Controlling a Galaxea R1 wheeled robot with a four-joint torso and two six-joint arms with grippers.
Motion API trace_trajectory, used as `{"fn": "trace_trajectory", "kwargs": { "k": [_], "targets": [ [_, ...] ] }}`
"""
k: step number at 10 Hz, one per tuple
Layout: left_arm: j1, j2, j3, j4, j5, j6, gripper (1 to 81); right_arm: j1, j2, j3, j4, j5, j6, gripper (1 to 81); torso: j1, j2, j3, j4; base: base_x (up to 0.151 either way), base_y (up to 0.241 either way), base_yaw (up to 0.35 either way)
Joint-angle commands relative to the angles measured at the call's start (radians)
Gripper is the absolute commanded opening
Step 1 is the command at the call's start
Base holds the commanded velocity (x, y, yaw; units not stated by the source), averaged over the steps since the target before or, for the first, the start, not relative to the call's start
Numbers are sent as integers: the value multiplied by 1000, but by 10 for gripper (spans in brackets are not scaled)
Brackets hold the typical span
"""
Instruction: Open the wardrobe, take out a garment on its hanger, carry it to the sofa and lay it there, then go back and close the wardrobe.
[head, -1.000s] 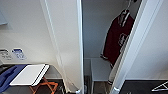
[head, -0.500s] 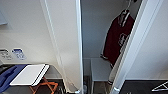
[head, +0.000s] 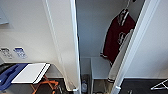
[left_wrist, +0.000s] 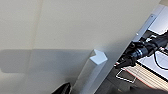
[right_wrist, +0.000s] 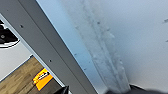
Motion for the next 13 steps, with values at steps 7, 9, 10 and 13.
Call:
{"fn": "trace_trajectory", "kwargs": {
  "k": [7,9,10,13],
  "targets": [
    [-3,39,231,-21,73,-17,811,-13,20,184,-57,92,34,811,0,0,0,0,0,0,0],
    [10,15,257,-20,65,-14,811,-22,-3,219,-74,92,34,811,0,0,0,0,0,0,0],
    [13,12,266,-20,65,-14,811,-30,-8,232,-81,92,34,811,0,0,0,0,0,0,0],
    [20,3,273,-12,63,-14,811,-31,-20,235,-83,92,34,811,0,0,0,0,0,0,0]
  ]
}}
